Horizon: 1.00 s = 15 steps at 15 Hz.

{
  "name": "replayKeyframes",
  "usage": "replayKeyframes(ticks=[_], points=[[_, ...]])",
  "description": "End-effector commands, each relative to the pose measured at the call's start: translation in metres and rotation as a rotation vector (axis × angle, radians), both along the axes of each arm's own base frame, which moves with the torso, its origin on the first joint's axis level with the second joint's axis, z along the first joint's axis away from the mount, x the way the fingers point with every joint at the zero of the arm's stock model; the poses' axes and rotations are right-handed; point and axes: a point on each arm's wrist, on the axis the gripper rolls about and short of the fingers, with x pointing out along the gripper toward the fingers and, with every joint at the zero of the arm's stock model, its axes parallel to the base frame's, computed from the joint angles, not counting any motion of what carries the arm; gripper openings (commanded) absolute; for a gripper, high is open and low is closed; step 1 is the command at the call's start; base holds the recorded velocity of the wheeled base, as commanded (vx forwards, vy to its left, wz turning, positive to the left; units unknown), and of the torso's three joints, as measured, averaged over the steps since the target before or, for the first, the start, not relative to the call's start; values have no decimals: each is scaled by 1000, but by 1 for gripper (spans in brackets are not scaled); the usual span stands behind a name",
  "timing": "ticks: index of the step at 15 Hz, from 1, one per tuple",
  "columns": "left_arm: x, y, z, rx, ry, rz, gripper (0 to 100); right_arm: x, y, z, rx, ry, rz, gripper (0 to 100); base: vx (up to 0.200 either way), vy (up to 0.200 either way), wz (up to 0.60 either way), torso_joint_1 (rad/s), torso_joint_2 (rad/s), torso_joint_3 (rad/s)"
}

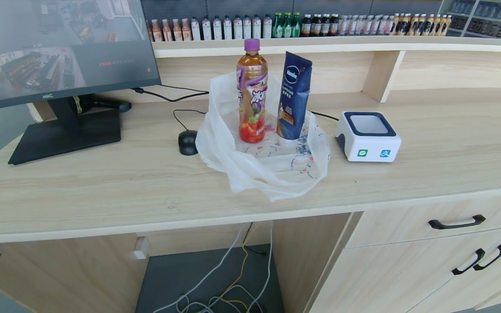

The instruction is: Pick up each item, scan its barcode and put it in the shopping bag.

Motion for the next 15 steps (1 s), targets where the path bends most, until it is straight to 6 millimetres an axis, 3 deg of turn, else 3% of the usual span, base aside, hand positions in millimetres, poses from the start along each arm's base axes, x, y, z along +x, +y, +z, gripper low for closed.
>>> replayKeyframes(ticks=[1,2,15], points=[[0,0,0,2,-1,0,100,1,0,0,0,8,0,100,0,0,0,0,0,0],[0,0,0,2,-1,0,100,1,0,0,0,8,0,100,0,0,0,0,0,0],[0,0,0,-13,-1,2,100,0,0,0,-2,6,0,100,0,-200,0,4,1,2]])
